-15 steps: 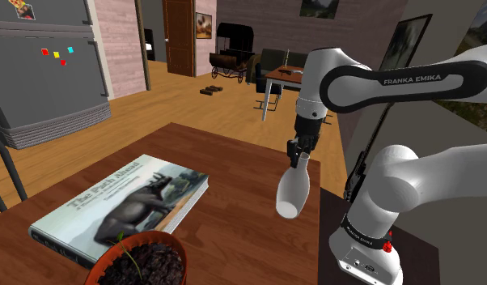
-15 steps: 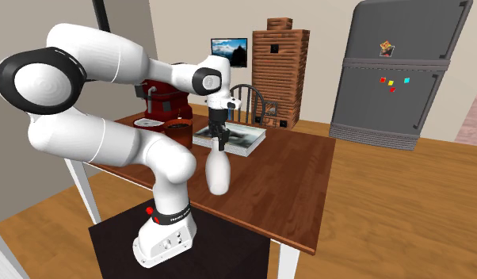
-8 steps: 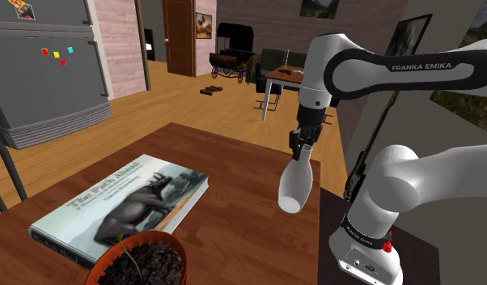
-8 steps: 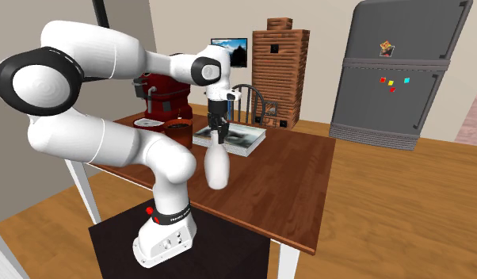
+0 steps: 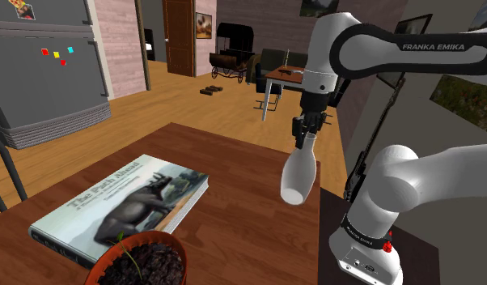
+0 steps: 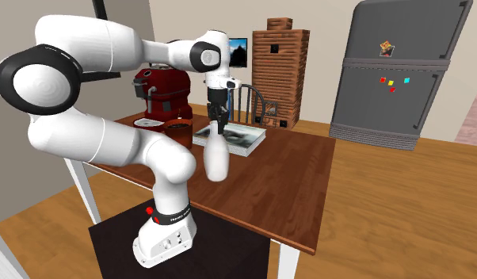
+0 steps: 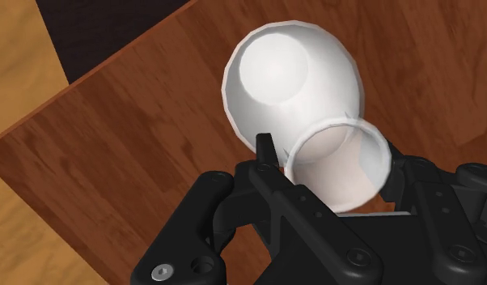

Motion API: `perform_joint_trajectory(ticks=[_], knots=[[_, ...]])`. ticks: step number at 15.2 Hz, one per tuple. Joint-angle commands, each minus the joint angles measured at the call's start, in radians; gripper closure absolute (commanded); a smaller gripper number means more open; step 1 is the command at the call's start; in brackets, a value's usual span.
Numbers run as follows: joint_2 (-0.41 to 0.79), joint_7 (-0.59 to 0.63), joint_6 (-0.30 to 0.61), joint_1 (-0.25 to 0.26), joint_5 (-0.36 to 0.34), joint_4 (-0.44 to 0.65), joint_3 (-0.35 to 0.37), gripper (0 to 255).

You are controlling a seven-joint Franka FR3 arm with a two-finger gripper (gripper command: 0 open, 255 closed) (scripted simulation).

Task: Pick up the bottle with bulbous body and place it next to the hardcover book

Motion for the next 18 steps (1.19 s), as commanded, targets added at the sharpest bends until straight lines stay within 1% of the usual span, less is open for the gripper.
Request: perform_joint_trajectory(ticks=[1,18], knots=[[0.004,0.0,-0.025,-0.002,-0.003,0.029,-0.003,255],[0.07,0.006,-0.223,-0.009,-0.018,0.293,-0.018,255]])
